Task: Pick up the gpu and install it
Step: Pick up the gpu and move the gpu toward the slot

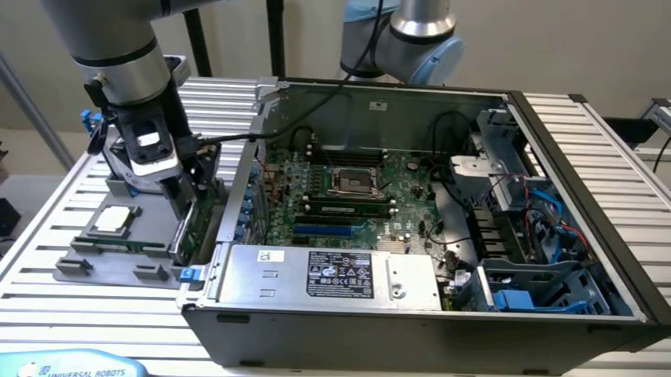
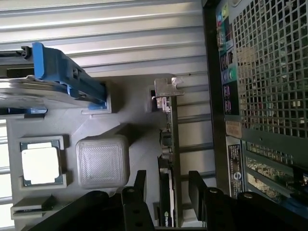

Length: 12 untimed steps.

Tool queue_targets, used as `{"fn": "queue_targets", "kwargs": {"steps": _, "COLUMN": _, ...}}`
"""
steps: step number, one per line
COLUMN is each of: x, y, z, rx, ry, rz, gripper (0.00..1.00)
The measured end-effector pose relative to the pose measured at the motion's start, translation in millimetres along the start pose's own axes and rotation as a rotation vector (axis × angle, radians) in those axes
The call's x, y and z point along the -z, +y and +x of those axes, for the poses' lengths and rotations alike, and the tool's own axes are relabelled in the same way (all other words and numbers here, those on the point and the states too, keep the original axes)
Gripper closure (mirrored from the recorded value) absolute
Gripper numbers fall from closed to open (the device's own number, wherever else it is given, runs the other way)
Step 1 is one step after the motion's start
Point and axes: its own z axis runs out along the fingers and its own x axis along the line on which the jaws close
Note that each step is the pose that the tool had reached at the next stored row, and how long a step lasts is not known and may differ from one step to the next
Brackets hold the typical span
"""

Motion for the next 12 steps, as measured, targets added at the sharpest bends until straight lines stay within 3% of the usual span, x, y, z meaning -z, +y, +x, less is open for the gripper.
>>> {"fn": "queue_targets", "kwargs": {"steps": 12, "x": -21.7, "y": -3.9, "z": 0.9, "rx": 0.0, "ry": -0.0003, "rz": 0.0004, "gripper": 0.52}}
